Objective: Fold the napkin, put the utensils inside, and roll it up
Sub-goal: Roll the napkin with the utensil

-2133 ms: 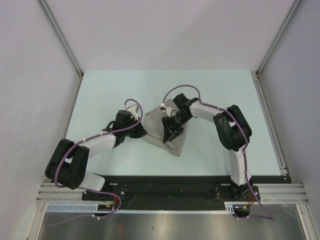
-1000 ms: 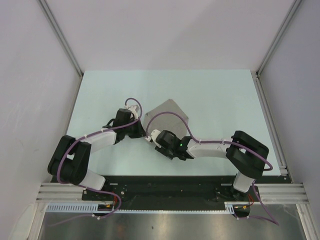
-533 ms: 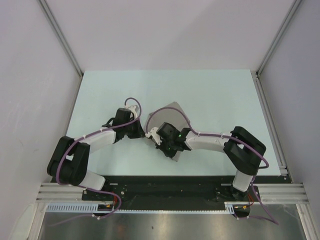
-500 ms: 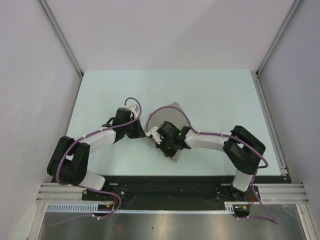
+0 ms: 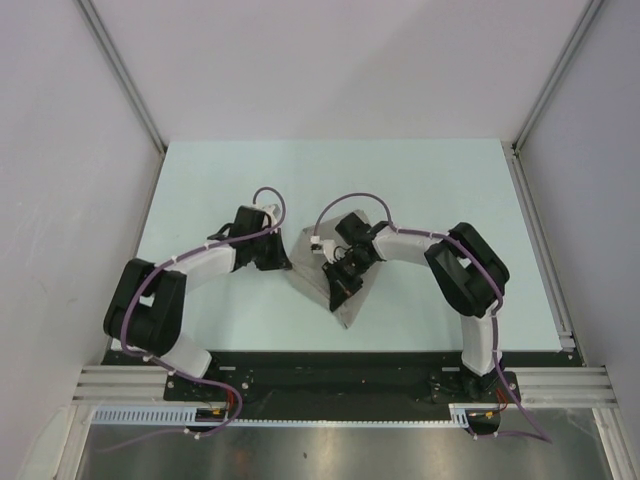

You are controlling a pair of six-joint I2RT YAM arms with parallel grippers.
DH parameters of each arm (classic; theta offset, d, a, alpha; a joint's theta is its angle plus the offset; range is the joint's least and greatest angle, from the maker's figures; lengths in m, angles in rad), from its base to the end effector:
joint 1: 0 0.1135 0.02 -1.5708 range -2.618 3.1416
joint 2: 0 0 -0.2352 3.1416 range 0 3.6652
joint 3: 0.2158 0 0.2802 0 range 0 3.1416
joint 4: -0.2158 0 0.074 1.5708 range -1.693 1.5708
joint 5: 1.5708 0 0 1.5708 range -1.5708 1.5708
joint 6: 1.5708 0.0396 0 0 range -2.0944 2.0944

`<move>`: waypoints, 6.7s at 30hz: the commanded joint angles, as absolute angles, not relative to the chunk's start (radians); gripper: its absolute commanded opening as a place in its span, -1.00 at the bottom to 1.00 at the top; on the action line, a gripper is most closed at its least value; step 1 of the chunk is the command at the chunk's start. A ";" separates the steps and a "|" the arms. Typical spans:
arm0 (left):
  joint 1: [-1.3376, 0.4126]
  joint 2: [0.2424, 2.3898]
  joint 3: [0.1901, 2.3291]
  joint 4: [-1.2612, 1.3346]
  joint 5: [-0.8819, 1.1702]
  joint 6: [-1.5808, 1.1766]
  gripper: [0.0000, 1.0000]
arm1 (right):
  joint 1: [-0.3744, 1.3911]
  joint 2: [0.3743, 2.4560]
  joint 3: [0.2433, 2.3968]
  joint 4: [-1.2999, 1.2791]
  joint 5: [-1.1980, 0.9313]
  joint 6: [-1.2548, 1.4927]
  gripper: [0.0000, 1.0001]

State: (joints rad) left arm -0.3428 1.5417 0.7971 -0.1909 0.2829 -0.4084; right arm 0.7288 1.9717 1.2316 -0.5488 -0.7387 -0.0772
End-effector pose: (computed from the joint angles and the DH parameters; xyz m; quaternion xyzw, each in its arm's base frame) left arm 0.2991 -0.1185 0.1171 0.0132 0.9414 -0.2380 0.2385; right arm 0.2680 0.2750 0.0906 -0.4088 0.8295 0.3806 0.0097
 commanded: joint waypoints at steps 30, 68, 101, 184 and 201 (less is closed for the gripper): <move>-0.313 1.678 0.890 -0.189 0.356 -0.380 -1.00 | 0.891 1.718 1.258 -0.318 -0.082 -0.057 0.68; -0.284 1.519 0.822 -0.100 0.324 -0.426 0.42 | 0.855 1.967 1.241 -0.173 -0.277 -0.091 -0.42; -0.233 1.422 0.495 0.420 0.485 -0.440 0.60 | 0.698 2.086 1.315 -0.291 -0.578 -0.103 -0.44; -0.255 1.663 0.764 0.184 0.584 -0.535 -0.71 | 0.947 1.914 1.078 -0.112 -0.150 -0.186 -0.33; -0.224 1.414 0.549 0.279 0.495 -0.568 0.64 | 0.772 1.968 1.152 -0.278 -0.794 -0.034 -0.49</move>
